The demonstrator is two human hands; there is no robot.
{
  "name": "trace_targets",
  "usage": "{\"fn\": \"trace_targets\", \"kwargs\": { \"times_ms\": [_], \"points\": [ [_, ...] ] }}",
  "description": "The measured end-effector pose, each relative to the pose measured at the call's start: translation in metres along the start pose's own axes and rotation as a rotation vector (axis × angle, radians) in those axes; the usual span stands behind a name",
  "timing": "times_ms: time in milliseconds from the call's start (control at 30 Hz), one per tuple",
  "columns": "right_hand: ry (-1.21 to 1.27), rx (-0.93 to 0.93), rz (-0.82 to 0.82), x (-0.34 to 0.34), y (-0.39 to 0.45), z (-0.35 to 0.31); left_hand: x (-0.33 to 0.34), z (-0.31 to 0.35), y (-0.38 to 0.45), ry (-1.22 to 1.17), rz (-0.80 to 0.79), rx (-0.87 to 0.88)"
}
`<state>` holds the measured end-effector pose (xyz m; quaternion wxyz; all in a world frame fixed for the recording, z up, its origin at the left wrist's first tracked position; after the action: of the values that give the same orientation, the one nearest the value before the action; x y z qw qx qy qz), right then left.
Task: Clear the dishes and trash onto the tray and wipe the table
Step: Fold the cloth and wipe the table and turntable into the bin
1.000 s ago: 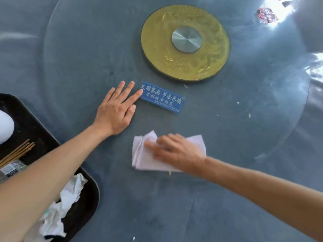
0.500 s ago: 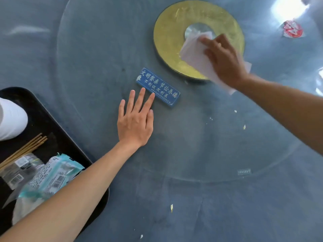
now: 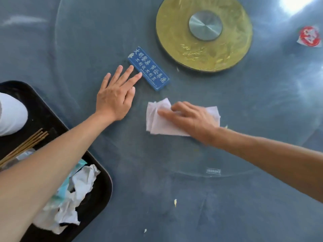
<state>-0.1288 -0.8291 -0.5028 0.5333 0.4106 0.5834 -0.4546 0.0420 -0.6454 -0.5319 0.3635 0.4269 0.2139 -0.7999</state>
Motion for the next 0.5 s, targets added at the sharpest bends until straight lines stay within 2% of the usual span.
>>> {"fn": "trace_targets", "kwargs": {
  "times_ms": [100, 200, 267, 333, 433, 500],
  "points": [
    [0.055, -0.258, 0.103, 0.010, -0.033, -0.076, -0.007, 0.002, 0.011, -0.020, 0.016, -0.054],
    [0.082, -0.306, 0.214, -0.005, -0.031, -0.091, -0.002, 0.025, 0.008, -0.130, 0.052, -0.090],
    [0.084, -0.209, 0.296, -0.043, -0.011, -0.063, 0.009, 0.040, -0.003, -0.268, 0.034, -0.068],
    [0.032, 0.003, 0.289, -0.071, 0.019, 0.003, 0.022, 0.049, -0.013, -0.339, 0.031, -0.099],
    [-0.084, 0.312, 0.380, -0.095, 0.054, 0.111, 0.039, 0.059, -0.019, -0.191, 0.144, -0.224],
    [-0.120, 0.436, 0.235, -0.082, 0.065, 0.168, 0.043, 0.062, -0.017, -0.099, 0.192, -0.228]
  ]
}}
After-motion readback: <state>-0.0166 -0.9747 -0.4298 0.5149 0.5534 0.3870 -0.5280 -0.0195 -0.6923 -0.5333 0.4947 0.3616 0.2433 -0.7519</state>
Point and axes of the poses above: each hand's wrist, its own y-axis towards the middle knuckle, its own x-axis out of the palm, z = x × y, the point moved 5 cm from there along y, towards the middle knuckle, and after that the axes turned 15 degrees about -y, right-handed, at the moved point
